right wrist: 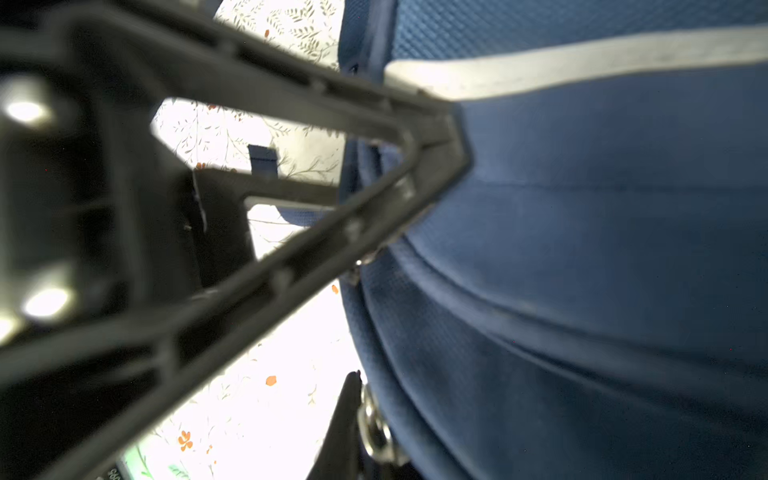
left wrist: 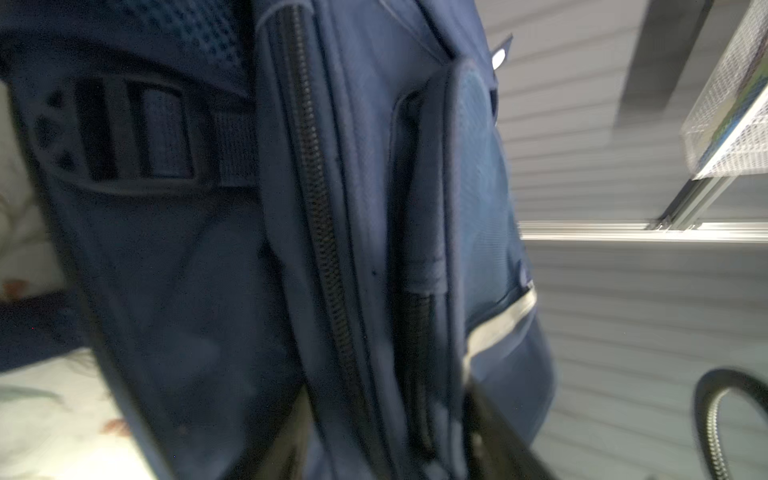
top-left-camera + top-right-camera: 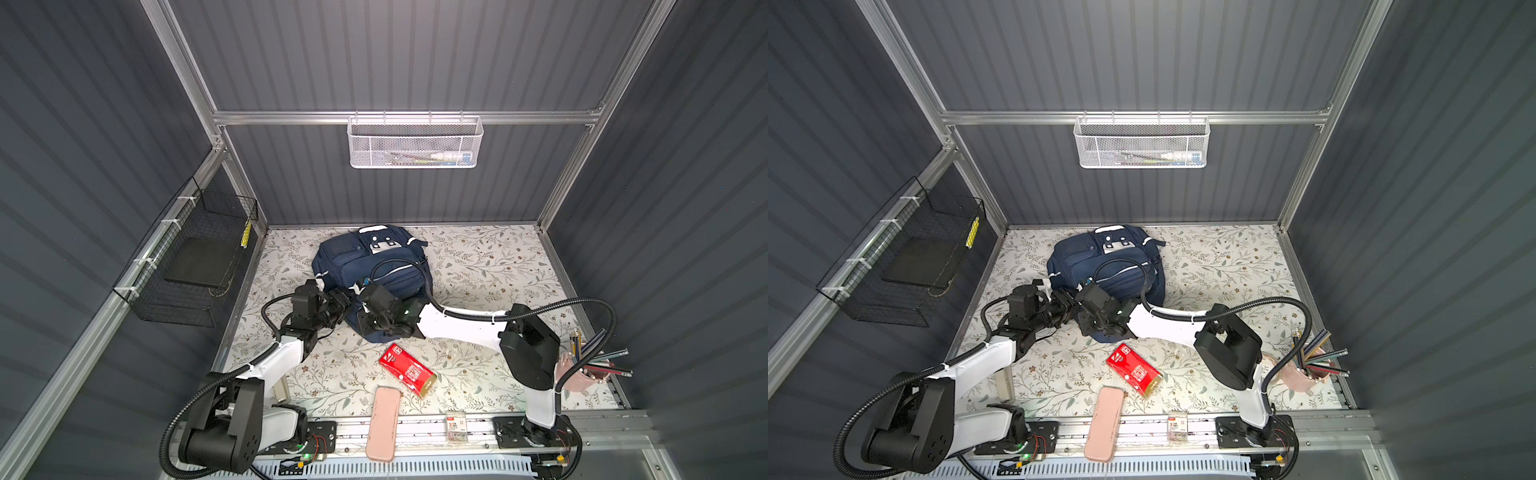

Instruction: Pack the student bag

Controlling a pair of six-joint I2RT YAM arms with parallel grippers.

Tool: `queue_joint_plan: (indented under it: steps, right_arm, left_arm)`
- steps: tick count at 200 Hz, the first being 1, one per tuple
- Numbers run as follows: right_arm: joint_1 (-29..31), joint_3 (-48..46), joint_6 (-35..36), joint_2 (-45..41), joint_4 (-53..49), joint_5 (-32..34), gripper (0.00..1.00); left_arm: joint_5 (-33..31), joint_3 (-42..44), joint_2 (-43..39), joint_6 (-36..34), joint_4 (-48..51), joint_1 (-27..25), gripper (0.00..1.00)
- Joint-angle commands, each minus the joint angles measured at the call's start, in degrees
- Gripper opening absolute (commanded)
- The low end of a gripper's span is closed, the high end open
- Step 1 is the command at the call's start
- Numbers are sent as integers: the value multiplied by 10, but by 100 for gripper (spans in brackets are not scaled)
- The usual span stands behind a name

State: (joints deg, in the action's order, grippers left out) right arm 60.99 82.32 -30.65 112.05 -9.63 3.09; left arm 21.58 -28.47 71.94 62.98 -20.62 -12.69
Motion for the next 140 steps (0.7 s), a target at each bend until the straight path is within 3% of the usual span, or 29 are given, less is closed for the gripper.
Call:
queue_joint_plan:
  steps: [1,32,55,74,110,140]
  right_arm:
    - [11,-27,0,-36,11,14,0]
    - [-31,-120,4,-95,-6,46,0]
    - [-98,-190,29,-143,-4,48,0]
    - [-159,-230,52,-174,3,41,0]
    - [-265,-253,82,-186,25,33,0]
    - [-312,-240,96,-160,28,30,0]
  left_arm:
    - [-23,-13,-14,-27,44,-2,0]
    - [-12,-21,-40,-59,101,22,0]
    - [50,-20,-45,-64,109,85,0]
    - [66,-32,-54,-88,141,122,0]
    - [77,-50,-50,-101,158,127,0]
    - [72,-61,-46,-112,168,129,0]
